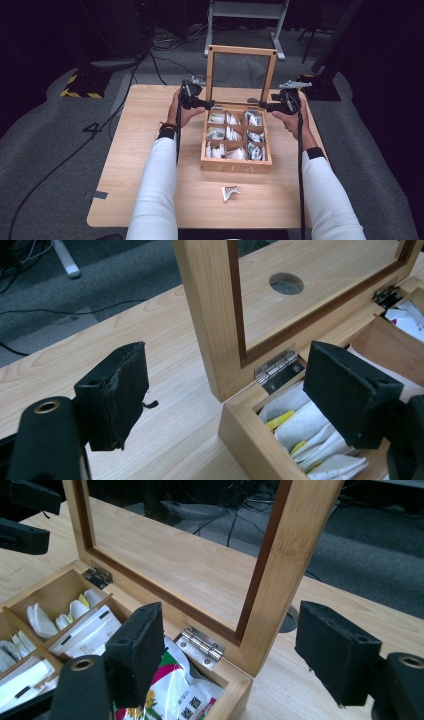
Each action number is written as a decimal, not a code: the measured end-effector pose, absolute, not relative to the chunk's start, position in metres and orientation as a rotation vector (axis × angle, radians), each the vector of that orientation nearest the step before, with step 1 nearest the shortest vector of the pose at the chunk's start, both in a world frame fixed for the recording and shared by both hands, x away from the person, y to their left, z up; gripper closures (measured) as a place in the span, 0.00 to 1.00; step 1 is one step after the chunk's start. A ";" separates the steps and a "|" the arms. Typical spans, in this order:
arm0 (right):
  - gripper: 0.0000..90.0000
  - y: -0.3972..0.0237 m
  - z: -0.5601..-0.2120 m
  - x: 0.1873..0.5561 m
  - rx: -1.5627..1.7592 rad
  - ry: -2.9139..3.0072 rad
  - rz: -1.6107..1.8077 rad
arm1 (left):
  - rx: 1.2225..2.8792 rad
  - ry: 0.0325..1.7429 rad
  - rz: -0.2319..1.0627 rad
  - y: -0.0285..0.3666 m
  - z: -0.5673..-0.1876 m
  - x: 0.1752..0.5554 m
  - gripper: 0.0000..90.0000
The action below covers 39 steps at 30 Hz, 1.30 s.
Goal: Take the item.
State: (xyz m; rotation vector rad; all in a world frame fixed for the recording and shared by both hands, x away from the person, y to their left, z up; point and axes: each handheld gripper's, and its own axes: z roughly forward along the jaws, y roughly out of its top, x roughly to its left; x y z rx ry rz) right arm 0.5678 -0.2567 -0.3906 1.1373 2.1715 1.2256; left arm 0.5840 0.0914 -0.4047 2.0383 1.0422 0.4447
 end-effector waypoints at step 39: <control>0.43 -0.250 -0.397 0.588 1.217 2.142 1.247 | 2.017 1.049 0.403 0.064 -0.394 0.594 0.24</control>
